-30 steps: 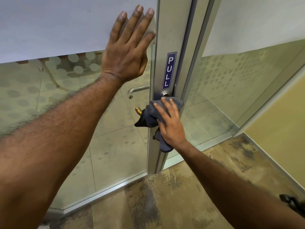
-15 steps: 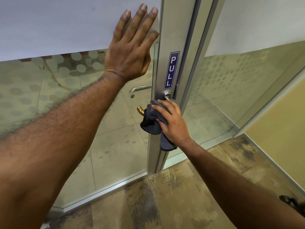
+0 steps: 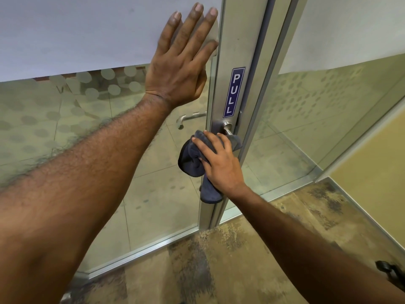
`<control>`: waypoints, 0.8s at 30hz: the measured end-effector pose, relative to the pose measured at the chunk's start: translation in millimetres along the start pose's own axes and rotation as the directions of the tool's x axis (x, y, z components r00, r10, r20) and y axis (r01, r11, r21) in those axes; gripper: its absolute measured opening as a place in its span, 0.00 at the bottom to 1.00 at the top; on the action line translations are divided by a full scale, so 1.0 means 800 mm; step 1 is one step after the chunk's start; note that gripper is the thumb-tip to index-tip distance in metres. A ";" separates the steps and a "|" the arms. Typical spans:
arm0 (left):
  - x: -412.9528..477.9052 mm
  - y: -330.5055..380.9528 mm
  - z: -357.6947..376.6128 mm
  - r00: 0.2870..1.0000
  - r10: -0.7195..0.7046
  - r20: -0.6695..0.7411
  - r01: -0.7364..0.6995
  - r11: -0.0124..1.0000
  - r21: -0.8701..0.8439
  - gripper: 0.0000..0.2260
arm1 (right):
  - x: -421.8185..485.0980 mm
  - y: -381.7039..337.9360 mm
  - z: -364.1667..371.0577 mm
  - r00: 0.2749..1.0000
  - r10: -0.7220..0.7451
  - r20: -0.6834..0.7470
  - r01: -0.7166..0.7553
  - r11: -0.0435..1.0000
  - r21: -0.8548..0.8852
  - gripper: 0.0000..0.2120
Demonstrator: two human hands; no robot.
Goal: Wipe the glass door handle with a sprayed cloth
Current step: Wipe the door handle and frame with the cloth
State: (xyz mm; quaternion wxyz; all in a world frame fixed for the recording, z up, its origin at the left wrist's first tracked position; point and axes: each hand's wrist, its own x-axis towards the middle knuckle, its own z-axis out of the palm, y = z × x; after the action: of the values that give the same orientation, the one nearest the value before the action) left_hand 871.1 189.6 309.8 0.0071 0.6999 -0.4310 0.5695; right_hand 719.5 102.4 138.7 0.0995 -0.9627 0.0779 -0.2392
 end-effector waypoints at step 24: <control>-0.002 -0.001 0.003 1.000 0.000 0.009 0.000 1.000 -0.002 0.17 | 0.016 0.001 -0.012 0.996 -0.062 -0.056 0.062 0.998 0.008 0.24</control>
State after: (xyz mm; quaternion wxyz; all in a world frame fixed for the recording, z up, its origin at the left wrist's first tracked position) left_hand 873.4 190.2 307.9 0.0058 0.7026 -0.4316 0.5658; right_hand 726.1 97.7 152.6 0.0943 -0.9571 0.0496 -0.2694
